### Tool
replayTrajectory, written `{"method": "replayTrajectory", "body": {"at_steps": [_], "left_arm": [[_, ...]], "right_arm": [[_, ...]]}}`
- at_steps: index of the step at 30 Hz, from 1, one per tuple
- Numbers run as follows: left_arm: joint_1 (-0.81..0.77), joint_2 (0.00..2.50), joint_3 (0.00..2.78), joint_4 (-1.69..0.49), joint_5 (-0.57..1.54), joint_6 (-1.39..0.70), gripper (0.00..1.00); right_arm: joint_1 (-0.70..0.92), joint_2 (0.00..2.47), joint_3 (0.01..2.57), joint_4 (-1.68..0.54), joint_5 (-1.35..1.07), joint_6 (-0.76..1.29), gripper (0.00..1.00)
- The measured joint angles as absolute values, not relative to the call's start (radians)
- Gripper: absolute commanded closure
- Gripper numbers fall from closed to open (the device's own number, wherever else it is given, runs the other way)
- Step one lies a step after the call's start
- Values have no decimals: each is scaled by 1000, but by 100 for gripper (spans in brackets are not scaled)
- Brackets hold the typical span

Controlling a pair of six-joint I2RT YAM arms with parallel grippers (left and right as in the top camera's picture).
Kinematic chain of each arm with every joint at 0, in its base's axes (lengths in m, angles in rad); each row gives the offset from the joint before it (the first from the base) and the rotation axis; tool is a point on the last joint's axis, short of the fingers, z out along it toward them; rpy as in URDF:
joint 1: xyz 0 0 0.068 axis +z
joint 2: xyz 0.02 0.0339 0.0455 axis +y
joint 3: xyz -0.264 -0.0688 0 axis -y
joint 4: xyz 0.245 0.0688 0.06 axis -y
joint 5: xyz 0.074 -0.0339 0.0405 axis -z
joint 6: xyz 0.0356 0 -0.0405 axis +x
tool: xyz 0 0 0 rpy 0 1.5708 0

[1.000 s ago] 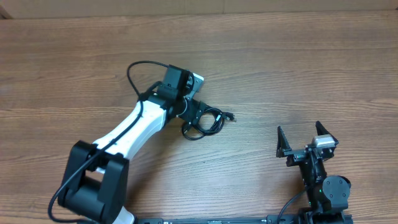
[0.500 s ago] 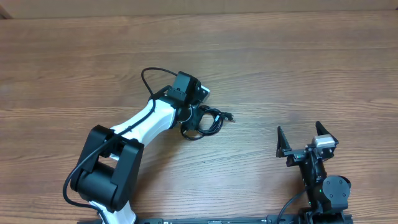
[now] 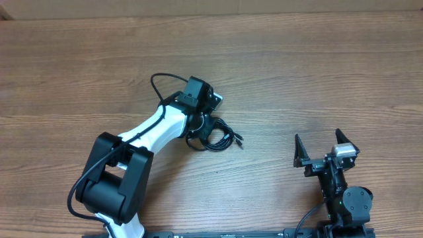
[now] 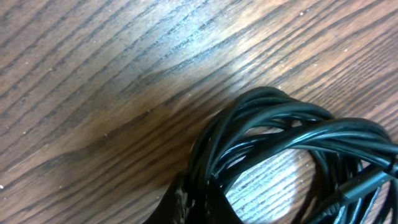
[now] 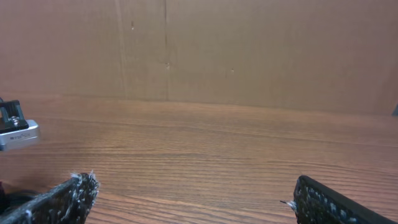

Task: Untangle cables
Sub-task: 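Reach the left gripper forward and grasp the black cable bundle, then move the right gripper toward the bundle and grasp a cable loop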

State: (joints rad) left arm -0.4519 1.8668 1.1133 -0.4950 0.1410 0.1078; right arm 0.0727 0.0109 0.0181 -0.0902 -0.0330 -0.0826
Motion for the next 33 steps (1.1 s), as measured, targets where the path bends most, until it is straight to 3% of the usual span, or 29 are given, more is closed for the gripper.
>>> {"method": "replayTrajectory", "body": {"at_steps": [11, 19, 33], "left_arm": [[-452, 1866, 1203, -531, 285, 107, 96], [-452, 1864, 1207, -551, 388, 108, 96], [-452, 1864, 1207, -504, 510, 112, 96]], "right_arm": [[73, 11, 18, -82, -45, -73, 0], [73, 16, 18, -82, -94, 184, 0], [72, 281, 262, -388, -250, 288, 0]]}}
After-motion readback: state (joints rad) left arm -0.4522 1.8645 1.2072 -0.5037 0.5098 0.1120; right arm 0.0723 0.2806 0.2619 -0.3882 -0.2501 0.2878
